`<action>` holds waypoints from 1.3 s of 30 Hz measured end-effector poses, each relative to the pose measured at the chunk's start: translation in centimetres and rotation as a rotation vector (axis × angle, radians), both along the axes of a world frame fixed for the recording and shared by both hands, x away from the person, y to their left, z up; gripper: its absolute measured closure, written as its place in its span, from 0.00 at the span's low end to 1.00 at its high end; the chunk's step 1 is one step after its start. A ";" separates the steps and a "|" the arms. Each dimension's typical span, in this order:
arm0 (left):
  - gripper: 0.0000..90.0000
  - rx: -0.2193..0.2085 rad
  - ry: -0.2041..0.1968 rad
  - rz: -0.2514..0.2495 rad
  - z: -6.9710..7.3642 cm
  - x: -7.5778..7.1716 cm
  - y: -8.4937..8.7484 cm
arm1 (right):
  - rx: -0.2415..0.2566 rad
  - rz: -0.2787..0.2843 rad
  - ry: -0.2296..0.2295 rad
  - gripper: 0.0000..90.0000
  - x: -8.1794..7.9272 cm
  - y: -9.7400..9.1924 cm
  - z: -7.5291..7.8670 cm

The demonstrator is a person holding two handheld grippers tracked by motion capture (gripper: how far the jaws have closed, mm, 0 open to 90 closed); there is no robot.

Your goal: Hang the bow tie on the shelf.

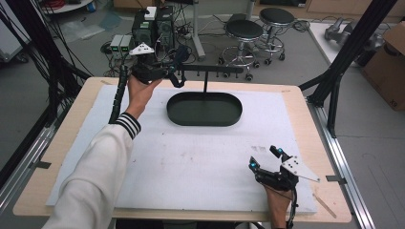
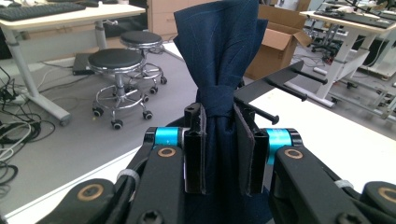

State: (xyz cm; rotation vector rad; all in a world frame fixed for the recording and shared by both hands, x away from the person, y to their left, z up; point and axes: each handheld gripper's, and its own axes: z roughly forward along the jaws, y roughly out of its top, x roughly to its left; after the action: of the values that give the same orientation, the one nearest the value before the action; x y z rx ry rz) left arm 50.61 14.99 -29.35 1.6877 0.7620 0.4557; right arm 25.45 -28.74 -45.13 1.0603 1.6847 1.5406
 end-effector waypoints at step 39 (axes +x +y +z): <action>0.83 -0.059 0.129 0.046 -7.1 -1.0 3.7 | -0.005 -0.002 0.002 0.12 0.0 0.1 0.0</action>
State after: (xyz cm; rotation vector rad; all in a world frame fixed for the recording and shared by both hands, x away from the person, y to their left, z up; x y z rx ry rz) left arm 49.63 18.65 -36.47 1.6590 0.9011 0.3550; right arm 25.40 -28.65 -45.12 1.0607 1.6878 1.5338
